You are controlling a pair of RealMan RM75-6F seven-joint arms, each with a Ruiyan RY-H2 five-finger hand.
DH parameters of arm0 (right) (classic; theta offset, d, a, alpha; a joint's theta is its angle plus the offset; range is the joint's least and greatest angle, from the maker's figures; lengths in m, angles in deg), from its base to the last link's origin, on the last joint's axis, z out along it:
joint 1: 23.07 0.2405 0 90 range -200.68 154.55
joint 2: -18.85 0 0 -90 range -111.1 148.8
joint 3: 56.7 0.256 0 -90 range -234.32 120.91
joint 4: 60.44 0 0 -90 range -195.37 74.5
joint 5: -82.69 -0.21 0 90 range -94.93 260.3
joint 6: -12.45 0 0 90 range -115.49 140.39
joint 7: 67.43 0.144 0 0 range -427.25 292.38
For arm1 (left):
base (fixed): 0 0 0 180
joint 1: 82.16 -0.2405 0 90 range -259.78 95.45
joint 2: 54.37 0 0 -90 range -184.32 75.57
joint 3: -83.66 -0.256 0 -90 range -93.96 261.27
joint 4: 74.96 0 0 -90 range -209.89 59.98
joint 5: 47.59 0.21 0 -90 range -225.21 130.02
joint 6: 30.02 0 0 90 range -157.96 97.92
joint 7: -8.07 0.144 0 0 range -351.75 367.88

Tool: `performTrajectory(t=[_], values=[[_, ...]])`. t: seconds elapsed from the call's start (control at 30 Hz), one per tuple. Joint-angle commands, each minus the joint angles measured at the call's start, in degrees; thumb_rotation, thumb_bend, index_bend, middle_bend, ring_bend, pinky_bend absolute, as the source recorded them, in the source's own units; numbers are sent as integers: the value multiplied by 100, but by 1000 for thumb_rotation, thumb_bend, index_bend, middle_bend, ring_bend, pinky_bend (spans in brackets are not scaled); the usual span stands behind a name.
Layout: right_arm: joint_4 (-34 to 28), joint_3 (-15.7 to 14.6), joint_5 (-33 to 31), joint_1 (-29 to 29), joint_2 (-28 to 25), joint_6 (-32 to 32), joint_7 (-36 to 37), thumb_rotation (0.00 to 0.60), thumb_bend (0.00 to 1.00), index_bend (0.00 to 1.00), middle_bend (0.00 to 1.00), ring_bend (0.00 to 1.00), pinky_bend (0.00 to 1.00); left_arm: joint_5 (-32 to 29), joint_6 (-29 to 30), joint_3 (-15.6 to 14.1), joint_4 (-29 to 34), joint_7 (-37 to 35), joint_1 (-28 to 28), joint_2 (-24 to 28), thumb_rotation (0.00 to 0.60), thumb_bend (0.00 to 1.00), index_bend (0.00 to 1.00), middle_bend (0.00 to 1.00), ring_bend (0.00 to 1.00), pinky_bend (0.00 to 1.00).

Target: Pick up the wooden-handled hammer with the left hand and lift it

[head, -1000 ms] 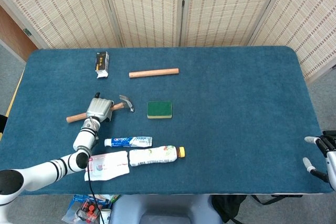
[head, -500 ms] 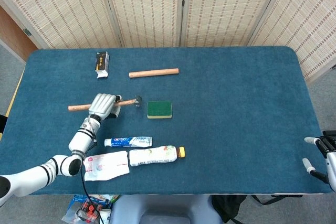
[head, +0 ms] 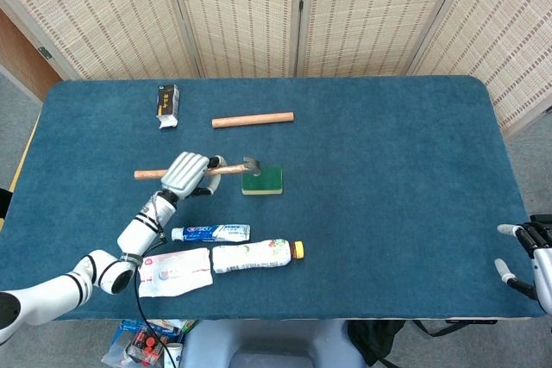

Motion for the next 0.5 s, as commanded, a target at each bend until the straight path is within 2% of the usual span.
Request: performTrajectory(t=[0.03, 0.33, 0.5], values=[[11, 2, -6, 6, 7, -10, 13, 600, 263, 327, 348, 235, 264, 28, -78, 0, -122, 60, 98, -143, 600, 587, 725, 915, 905, 897], [57, -10, -48, -30, 9, -2, 62, 600, 262, 327, 349, 235, 264, -158, -464, 20, -656, 591, 339, -557, 600, 588, 736, 942, 919, 897], [62, -12, -45, -56, 6, 34, 79, 600, 263, 327, 348, 235, 264, -368, -751, 13, -744, 868, 371, -596, 600, 588, 736, 943, 918, 897]])
